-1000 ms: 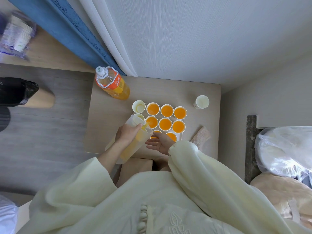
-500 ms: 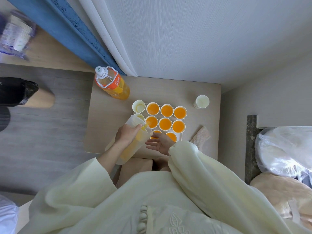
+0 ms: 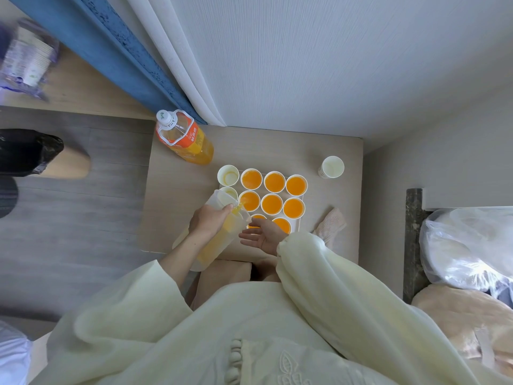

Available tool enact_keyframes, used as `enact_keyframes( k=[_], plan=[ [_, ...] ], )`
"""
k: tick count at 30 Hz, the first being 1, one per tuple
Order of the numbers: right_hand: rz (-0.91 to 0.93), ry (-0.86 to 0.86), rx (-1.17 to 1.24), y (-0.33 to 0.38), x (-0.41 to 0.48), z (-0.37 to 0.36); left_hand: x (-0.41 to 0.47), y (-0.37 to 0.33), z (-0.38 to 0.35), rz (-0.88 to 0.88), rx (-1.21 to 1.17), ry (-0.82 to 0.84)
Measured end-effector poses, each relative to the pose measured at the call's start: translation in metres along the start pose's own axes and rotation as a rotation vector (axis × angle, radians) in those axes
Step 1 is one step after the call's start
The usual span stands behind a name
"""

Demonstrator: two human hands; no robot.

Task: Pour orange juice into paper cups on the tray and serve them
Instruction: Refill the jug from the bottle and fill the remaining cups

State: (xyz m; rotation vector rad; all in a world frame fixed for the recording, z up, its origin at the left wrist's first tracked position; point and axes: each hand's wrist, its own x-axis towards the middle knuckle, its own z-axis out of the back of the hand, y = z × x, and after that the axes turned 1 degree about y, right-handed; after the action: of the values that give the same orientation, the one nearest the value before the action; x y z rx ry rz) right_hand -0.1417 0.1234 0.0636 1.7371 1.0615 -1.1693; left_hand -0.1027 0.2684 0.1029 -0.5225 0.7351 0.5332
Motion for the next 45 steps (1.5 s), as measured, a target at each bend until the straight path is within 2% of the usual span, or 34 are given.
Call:
enact_keyframes(
  k=[34, 45],
  plan=[
    [0.02, 0.02, 0.006, -0.0011, -0.002, 0.0017, -0.0016, -0.0029, 0.0012, 0.006, 0.018, -0.02],
    [0.037, 0.012, 0.014, -0.0007, -0.0043, 0.004, -0.0015, -0.0006, 0.0041, -0.004, -0.011, 0.019]
  ],
)
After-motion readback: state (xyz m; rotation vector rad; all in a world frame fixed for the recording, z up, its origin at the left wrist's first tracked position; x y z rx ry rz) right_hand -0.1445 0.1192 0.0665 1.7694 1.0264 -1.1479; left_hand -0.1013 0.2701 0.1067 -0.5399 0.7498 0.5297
